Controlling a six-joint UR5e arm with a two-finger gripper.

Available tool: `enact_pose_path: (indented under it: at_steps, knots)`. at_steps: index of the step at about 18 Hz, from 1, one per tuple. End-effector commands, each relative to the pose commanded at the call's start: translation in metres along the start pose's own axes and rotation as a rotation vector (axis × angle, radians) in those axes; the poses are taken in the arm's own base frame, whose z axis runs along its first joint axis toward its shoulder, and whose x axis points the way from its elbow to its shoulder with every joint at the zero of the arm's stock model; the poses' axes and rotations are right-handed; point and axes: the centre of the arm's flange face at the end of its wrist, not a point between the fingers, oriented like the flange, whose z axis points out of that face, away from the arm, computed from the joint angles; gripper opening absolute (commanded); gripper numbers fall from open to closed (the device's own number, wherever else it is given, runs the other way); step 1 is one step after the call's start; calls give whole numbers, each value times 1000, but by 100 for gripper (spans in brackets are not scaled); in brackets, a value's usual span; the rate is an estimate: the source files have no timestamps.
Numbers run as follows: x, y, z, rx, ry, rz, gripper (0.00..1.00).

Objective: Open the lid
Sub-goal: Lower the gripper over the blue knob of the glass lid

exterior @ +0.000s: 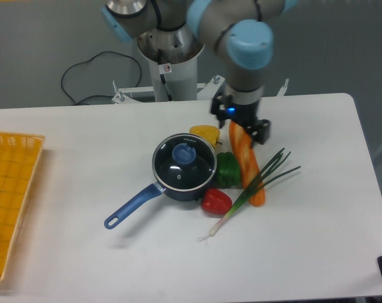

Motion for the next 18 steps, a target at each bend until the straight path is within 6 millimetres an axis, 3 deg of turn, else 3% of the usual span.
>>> enact_pose_path:
  at_steps: [4, 8, 11, 18]
  knots:
    - [23, -7, 16, -12, 34, 19, 99]
    - [31, -6, 29, -14, 62, 19, 99]
    - [44, -7, 30, 56, 40, -29, 99]
    - [52, -12, 32, 61, 15, -47, 99]
